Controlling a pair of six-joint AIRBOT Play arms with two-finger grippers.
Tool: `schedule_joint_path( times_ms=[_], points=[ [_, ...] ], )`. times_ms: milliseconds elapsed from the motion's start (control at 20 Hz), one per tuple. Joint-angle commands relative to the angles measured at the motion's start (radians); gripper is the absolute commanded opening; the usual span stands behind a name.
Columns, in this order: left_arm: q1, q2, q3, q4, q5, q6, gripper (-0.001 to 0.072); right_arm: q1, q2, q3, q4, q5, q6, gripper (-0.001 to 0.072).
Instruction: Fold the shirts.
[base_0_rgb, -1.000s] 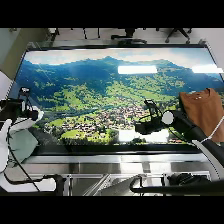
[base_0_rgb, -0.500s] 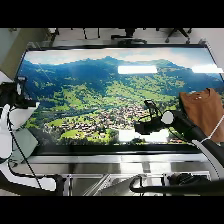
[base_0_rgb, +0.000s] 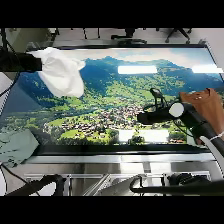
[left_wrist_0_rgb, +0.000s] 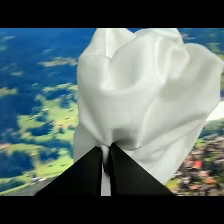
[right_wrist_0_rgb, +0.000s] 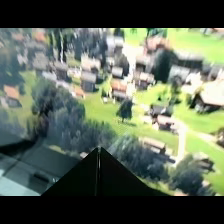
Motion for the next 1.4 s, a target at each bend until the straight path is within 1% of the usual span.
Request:
schedule_joint_path(
  times_ms=[0, 150, 300, 350, 400, 450, 500, 550, 600, 700, 750, 850, 1000, 1150, 1250, 1350],
  points=[
    [-0.110, 0.060, -0.067, -0.274, 0.003, -0.013, 0.0014, -0.082, 0.036, 0.068, -0.001, 0.002, -0.040, 0.0030],
    [-0.237, 0.009, -0.228, -0.265, 0.058, -0.026, 0.0015, -0.133, 0.043, 0.073, -0.001, 0.011, -0.039, 0.0030],
    [-0.349, -0.112, -0.360, -0.266, 0.172, -0.029, 0.0016, -0.140, 0.042, 0.073, 0.002, 0.025, -0.039, 0.0030],
    [-0.373, -0.152, -0.378, -0.266, 0.203, -0.041, 0.0109, -0.140, 0.042, 0.073, 0.003, 0.027, -0.039, 0.0030],
    [-0.389, -0.192, -0.380, -0.268, 0.213, -0.054, 0.0442, -0.140, 0.042, 0.073, 0.007, 0.032, -0.039, 0.0031],
    [-0.392, -0.229, -0.362, -0.272, 0.200, -0.079, 0.0708, -0.140, 0.042, 0.073, 0.019, 0.041, -0.039, 0.0033],
    [-0.386, -0.254, -0.325, -0.271, 0.159, -0.092, 0.0709, -0.139, 0.042, 0.073, 0.037, 0.052, -0.039, 0.0107],
    [-0.367, -0.272, -0.270, -0.270, 0.091, -0.092, 0.0709, -0.138, 0.042, 0.073, 0.061, 0.068, -0.040, 0.0304],
    [-0.339, -0.279, -0.210, -0.270, 0.015, -0.091, 0.0709, -0.134, 0.042, 0.073, 0.084, 0.085, -0.040, 0.0400],
    [-0.268, -0.264, -0.134, -0.262, -0.119, -0.088, 0.0709, -0.100, 0.040, 0.062, 0.097, 0.105, -0.064, 0.0395],
    [-0.231, -0.246, -0.132, -0.248, -0.166, -0.088, 0.0709, -0.068, 0.039, 0.043, 0.098, 0.102, -0.063, 0.0395],
    [-0.166, -0.190, -0.222, -0.227, -0.189, -0.087, 0.0709, 0.023, 0.026, -0.014, 0.111, 0.070, -0.065, 0.0395],
    [-0.084, -0.079, -0.531, -0.211, -0.098, -0.071, 0.0709, 0.187, -0.027, -0.108, 0.117, -0.046, -0.064, 0.0396],
    [-0.015, -0.013, -0.830, -0.211, 0.077, -0.046, 0.0709, 0.317, -0.121, -0.117, 0.122, -0.124, -0.065, 0.0398],
    [0.029, -0.017, -0.953, -0.229, 0.181, -0.033, 0.0709, 0.358, -0.169, -0.117, 0.123, -0.160, -0.065, 0.0398],
    [0.053, -0.048, -1.005, -0.316, 0.241, 0.033, 0.0709, 0.359, -0.199, -0.113, 0.138, -0.164, -0.065, 0.0397]
  ],
)
